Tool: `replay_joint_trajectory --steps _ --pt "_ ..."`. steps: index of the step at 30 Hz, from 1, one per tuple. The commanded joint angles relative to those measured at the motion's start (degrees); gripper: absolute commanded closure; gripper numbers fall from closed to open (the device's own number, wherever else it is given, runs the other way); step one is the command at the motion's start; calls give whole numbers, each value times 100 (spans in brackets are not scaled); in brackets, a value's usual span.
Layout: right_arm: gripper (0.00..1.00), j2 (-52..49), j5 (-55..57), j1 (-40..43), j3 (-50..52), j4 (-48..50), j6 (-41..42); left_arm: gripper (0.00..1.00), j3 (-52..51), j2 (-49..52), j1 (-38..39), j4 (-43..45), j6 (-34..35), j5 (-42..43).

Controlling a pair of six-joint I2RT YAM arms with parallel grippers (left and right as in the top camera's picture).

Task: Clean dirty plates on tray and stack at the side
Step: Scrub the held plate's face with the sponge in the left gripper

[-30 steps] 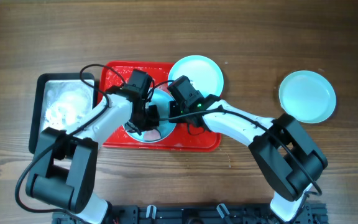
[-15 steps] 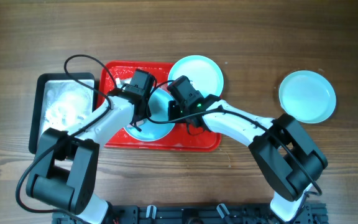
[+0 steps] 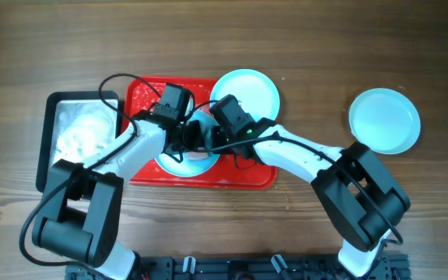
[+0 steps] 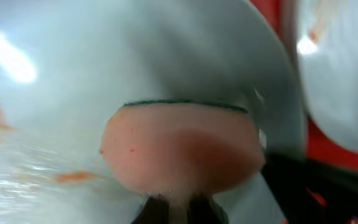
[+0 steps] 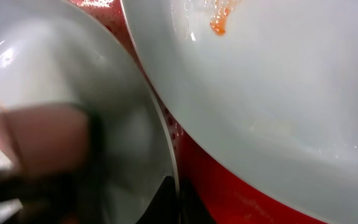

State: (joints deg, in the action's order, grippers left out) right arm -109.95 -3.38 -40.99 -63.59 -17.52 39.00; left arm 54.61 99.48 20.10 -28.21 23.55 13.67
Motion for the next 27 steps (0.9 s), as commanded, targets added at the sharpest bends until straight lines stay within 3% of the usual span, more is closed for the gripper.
replay_joint_trajectory --steps 1,4,9,12,15,23,27 --pt "96 -122 -11 2 -81 -52 -2 96 -39 116 -13 -37 -59 518" --pt "96 -122 -11 2 -81 -114 -2 96 -39 116 -85 -96 614 -1049" --pt "96 -122 -11 2 -81 -96 -4 96 -39 116 -313 173 1040 -2918" --pt "96 -122 -11 2 -81 -96 -24 96 -39 116 -330 400 1036 -3241" --pt "96 -122 -11 -4 -81 -96 -46 96 -39 116 -337 24 1036 -2953" --pt "96 -122 -11 -4 -81 -79 -46 96 -37 118 -522 -1740 625 -461" --pt "96 -122 -13 -4 -81 -70 -48 96 -39 118 -544 -1366 339 205"
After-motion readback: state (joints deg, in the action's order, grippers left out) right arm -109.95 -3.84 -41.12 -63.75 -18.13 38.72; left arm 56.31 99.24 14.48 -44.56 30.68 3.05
